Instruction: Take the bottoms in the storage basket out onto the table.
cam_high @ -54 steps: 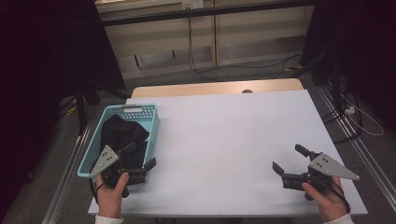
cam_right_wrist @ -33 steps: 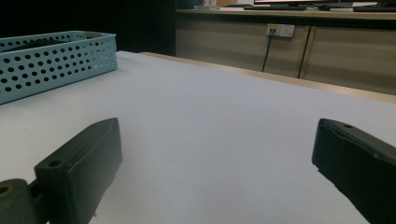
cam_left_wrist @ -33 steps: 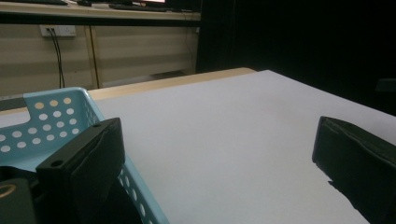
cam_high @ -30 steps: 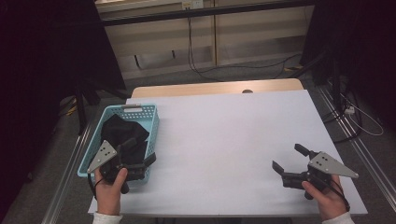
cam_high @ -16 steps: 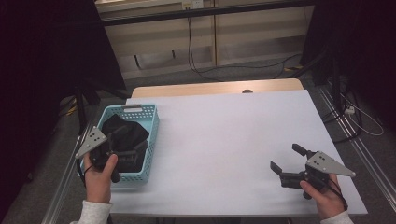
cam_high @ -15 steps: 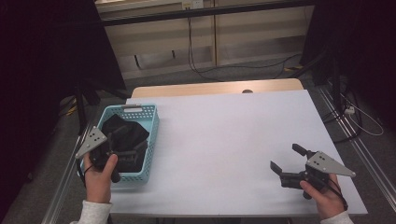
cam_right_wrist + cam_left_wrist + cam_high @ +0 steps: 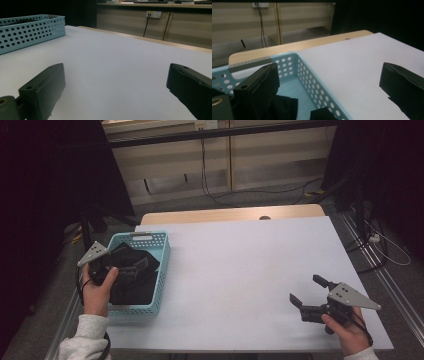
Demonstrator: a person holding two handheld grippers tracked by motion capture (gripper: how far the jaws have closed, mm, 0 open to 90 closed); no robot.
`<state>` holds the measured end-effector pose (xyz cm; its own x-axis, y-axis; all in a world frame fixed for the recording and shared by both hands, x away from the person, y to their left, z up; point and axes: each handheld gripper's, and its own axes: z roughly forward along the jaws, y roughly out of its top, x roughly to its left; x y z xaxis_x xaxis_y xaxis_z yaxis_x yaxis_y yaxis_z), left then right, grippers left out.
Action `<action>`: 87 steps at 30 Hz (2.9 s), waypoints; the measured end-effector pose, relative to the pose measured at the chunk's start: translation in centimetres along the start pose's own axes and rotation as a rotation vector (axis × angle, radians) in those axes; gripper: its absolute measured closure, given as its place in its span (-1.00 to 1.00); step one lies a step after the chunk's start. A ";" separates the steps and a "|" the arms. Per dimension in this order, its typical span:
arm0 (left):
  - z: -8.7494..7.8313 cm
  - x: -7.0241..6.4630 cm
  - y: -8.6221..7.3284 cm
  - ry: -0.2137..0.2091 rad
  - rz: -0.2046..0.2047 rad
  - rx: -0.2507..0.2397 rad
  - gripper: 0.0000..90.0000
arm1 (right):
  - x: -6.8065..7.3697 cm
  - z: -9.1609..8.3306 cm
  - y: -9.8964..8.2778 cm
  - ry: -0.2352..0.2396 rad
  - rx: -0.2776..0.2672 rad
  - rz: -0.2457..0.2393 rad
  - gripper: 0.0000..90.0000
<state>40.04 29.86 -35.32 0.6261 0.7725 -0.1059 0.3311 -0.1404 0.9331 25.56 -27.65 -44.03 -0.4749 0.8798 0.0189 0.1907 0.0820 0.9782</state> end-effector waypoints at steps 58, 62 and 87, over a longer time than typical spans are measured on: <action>6.2 8.0 -6.4 0.135 -0.345 0.494 0.83 | 0.3 0.1 -0.2 0.038 0.005 0.011 -0.98; 6.2 7.5 -5.9 0.088 -0.338 0.505 0.97 | 0.4 0.1 -0.1 0.040 0.005 0.010 -0.98; 6.6 4.2 -5.9 -0.070 -0.013 0.651 -0.46 | 0.5 0.3 -0.1 0.058 0.009 0.003 -0.97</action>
<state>45.36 29.81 -43.51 0.6564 0.7376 -0.1581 0.6847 -0.4945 0.5354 25.55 -27.14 -44.22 -0.5232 0.8515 0.0341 0.1996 0.0836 0.9763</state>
